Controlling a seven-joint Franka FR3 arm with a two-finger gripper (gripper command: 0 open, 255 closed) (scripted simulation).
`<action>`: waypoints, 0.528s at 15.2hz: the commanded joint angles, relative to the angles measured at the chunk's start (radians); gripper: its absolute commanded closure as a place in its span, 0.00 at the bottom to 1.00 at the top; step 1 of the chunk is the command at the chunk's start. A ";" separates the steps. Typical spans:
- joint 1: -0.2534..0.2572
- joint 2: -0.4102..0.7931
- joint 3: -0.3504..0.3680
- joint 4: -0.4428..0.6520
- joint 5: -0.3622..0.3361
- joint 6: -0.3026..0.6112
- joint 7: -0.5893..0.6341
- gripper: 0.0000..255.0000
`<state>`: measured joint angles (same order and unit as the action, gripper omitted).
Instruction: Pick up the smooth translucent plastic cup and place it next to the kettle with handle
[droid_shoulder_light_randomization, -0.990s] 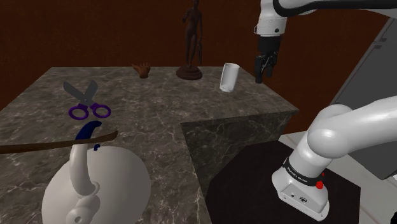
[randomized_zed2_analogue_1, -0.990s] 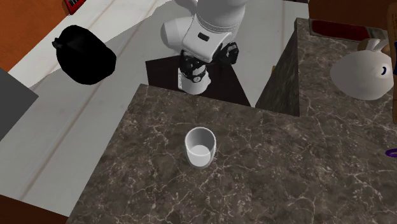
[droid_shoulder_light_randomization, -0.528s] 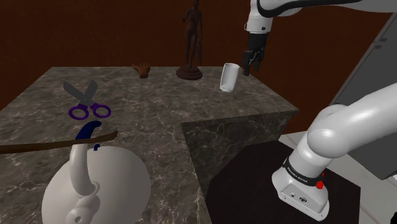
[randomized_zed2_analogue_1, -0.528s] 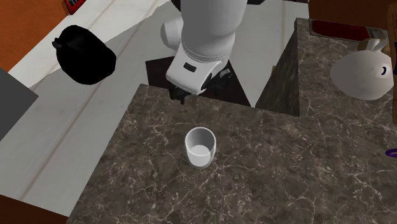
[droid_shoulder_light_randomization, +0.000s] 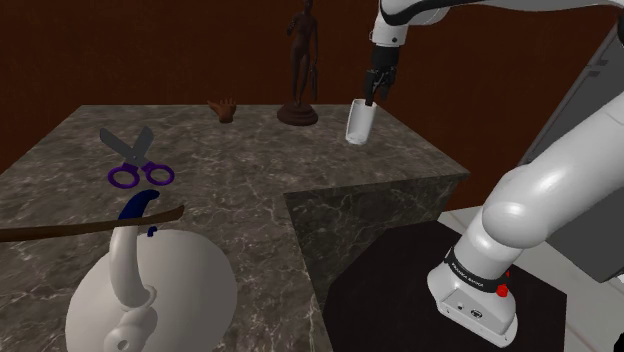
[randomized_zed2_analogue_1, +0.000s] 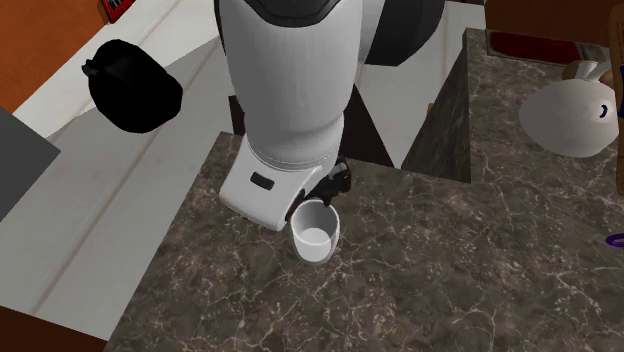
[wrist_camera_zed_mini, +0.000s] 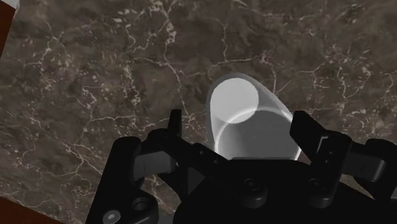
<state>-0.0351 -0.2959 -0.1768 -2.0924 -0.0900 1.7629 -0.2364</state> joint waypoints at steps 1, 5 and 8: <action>-0.001 0.069 -0.017 0.069 0.014 0.021 -0.030 0.00; -0.002 0.076 -0.020 0.035 0.015 0.063 -0.033 0.00; -0.003 0.079 -0.022 -0.002 0.014 0.103 -0.033 0.00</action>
<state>-0.0384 -0.2197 -0.1979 -2.0844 -0.0764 1.8522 -0.2691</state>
